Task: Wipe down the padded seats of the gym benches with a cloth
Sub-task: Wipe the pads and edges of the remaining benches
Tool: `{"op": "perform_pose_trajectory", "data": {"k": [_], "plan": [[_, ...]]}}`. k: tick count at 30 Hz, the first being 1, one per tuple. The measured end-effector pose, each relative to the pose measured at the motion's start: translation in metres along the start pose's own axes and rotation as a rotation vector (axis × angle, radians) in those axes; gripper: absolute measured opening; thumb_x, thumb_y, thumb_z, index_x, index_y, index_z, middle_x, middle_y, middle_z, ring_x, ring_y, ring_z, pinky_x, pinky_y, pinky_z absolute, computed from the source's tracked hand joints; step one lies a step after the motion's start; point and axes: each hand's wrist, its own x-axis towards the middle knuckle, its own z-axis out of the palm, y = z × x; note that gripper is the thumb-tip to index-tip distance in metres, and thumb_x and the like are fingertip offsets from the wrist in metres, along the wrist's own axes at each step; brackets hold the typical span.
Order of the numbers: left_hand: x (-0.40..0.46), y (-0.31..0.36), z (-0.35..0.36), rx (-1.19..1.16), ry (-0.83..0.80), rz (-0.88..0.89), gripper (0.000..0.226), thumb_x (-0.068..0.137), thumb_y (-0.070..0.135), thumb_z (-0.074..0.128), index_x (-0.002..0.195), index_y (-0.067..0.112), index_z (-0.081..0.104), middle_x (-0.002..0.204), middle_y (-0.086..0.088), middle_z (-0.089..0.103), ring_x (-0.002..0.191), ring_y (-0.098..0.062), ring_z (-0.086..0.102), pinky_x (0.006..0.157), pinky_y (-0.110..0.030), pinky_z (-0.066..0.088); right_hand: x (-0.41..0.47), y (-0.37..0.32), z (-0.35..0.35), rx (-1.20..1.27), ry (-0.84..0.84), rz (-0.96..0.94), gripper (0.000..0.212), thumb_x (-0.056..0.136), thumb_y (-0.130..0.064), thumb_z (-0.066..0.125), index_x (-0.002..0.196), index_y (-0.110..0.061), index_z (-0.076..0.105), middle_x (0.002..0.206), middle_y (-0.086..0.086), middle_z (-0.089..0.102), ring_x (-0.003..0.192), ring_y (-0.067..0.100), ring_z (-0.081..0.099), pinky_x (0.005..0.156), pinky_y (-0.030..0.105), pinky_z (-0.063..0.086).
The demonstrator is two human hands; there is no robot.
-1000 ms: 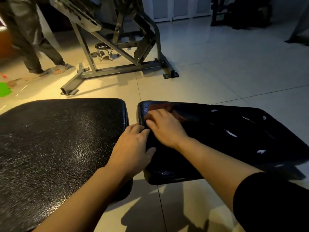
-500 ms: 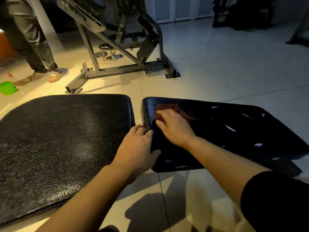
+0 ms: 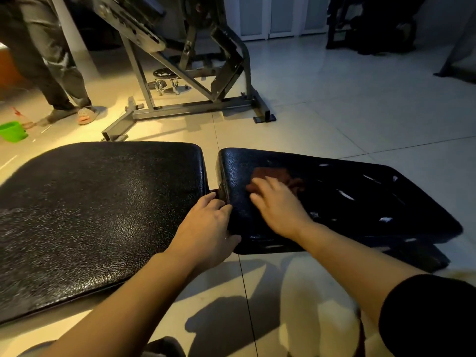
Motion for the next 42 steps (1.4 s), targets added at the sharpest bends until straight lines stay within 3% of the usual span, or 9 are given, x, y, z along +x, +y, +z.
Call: {"op": "perform_pose_trajectory", "data": {"k": [5, 9, 11, 15, 20, 24, 29, 38, 42], "plan": [[-0.003, 0.003, 0.011, -0.01, -0.018, -0.073, 0.055, 0.087, 0.047, 0.053, 0.132, 0.014, 0.048, 0.139, -0.004, 0.049, 0.14, -0.023, 0.028, 0.118, -0.039, 0.015, -0.023, -0.026, -0.005, -0.012, -0.083, -0.197, 0.047, 0.102, -0.039, 0.039, 0.148, -0.031, 0.033, 0.157, -0.001, 0.027, 0.145, 0.018, 0.02, 0.119, 0.04, 0.019], [-0.008, 0.008, 0.012, -0.027, -0.014, -0.097, 0.063, 0.09, 0.044, 0.054, 0.142, 0.014, 0.036, 0.148, -0.004, 0.039, 0.146, -0.024, 0.014, 0.118, -0.042, 0.014, -0.022, 0.034, -0.018, -0.02, -0.004, 0.12, 0.044, 0.1, -0.045, 0.04, 0.144, -0.036, 0.038, 0.155, -0.005, 0.031, 0.143, 0.019, 0.025, 0.114, 0.054, 0.019], [-0.013, 0.01, 0.011, -0.017, -0.011, -0.097, 0.064, 0.092, 0.044, 0.052, 0.145, 0.014, 0.032, 0.151, -0.003, 0.034, 0.147, -0.023, 0.009, 0.12, -0.043, 0.009, -0.023, 0.045, -0.018, 0.005, 0.043, 0.2, 0.045, 0.101, -0.041, 0.041, 0.144, -0.026, 0.041, 0.152, 0.004, 0.036, 0.14, 0.026, 0.03, 0.114, 0.049, 0.026], [-0.025, 0.011, 0.013, 0.0, -0.026, -0.098, 0.07, 0.094, 0.046, 0.049, 0.15, 0.015, 0.022, 0.154, -0.001, 0.027, 0.148, -0.021, 0.003, 0.12, -0.042, 0.002, -0.031, -0.004, -0.001, 0.02, 0.078, 0.034, 0.044, 0.101, -0.033, 0.044, 0.142, -0.017, 0.043, 0.147, 0.01, 0.04, 0.136, 0.028, 0.035, 0.112, 0.034, 0.028], [-0.037, 0.015, 0.015, -0.001, -0.018, -0.095, 0.06, 0.094, 0.045, 0.051, 0.146, 0.02, 0.034, 0.157, 0.0, 0.023, 0.148, -0.02, -0.001, 0.119, -0.041, -0.004, -0.051, -0.048, 0.006, -0.025, -0.063, -0.23, 0.047, 0.103, -0.034, 0.038, 0.149, -0.027, 0.031, 0.158, 0.0, 0.022, 0.147, 0.017, 0.012, 0.119, 0.036, 0.016], [-0.038, 0.022, 0.01, -0.039, 0.062, -0.077, 0.066, 0.095, 0.043, 0.049, 0.151, 0.021, 0.023, 0.157, 0.004, 0.023, 0.148, -0.017, -0.001, 0.119, -0.041, -0.004, -0.055, -0.007, -0.008, 0.045, 0.003, -0.065, 0.046, 0.102, -0.037, 0.04, 0.147, -0.028, 0.036, 0.155, -0.002, 0.03, 0.144, 0.017, 0.025, 0.118, 0.04, 0.026], [-0.04, 0.022, 0.008, -0.023, 0.024, -0.05, 0.063, 0.095, 0.044, 0.049, 0.15, 0.021, 0.027, 0.157, 0.003, 0.023, 0.148, -0.019, -0.001, 0.121, -0.044, -0.002, -0.054, 0.038, -0.014, 0.034, 0.119, 0.251, 0.042, 0.102, -0.032, 0.041, 0.142, -0.018, 0.044, 0.147, 0.006, 0.041, 0.133, 0.027, 0.039, 0.108, 0.042, 0.037], [-0.031, 0.029, 0.013, -0.046, 0.09, -0.068, 0.059, 0.089, 0.042, 0.056, 0.14, 0.015, 0.041, 0.148, -0.002, 0.04, 0.146, -0.022, 0.015, 0.12, -0.043, 0.012, -0.064, -0.036, 0.001, -0.003, -0.016, -0.113, 0.047, 0.103, -0.032, 0.038, 0.15, -0.027, 0.031, 0.158, 0.0, 0.025, 0.147, 0.017, 0.015, 0.117, 0.036, 0.023], [-0.026, 0.038, 0.016, -0.042, 0.058, -0.091, 0.063, 0.092, 0.042, 0.054, 0.146, 0.019, 0.032, 0.154, -0.001, 0.03, 0.147, -0.021, 0.007, 0.121, -0.045, 0.001, -0.071, -0.003, -0.01, -0.051, 0.005, -0.069, 0.046, 0.102, -0.039, 0.038, 0.147, -0.03, 0.035, 0.155, -0.001, 0.031, 0.144, 0.016, 0.024, 0.116, 0.038, 0.026]]}}
